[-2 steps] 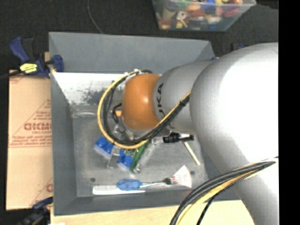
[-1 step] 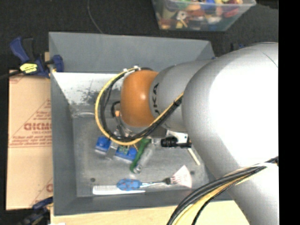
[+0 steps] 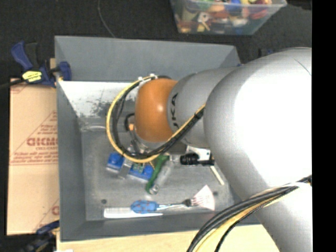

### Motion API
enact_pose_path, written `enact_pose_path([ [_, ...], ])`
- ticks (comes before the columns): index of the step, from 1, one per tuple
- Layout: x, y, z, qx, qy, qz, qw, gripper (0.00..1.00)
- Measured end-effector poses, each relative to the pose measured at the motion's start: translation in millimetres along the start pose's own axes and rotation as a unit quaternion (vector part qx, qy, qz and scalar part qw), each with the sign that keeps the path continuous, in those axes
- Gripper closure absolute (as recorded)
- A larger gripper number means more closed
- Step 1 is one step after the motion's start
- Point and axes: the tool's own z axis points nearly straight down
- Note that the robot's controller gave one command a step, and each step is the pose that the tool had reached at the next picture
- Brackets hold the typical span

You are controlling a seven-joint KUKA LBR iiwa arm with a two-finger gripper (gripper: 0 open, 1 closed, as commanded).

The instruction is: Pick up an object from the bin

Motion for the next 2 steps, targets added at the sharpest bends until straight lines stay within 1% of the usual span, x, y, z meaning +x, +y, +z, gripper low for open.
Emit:
enact_pose_path([
  [1, 0.4, -0.6, -6.7, 0.0, 0.0008, 0.0, 1.0, 1.0],
  [2, 1.9, -2.6, -37.7, 0.003, 0.0043, 0.0, 1.0, 1.0],
])
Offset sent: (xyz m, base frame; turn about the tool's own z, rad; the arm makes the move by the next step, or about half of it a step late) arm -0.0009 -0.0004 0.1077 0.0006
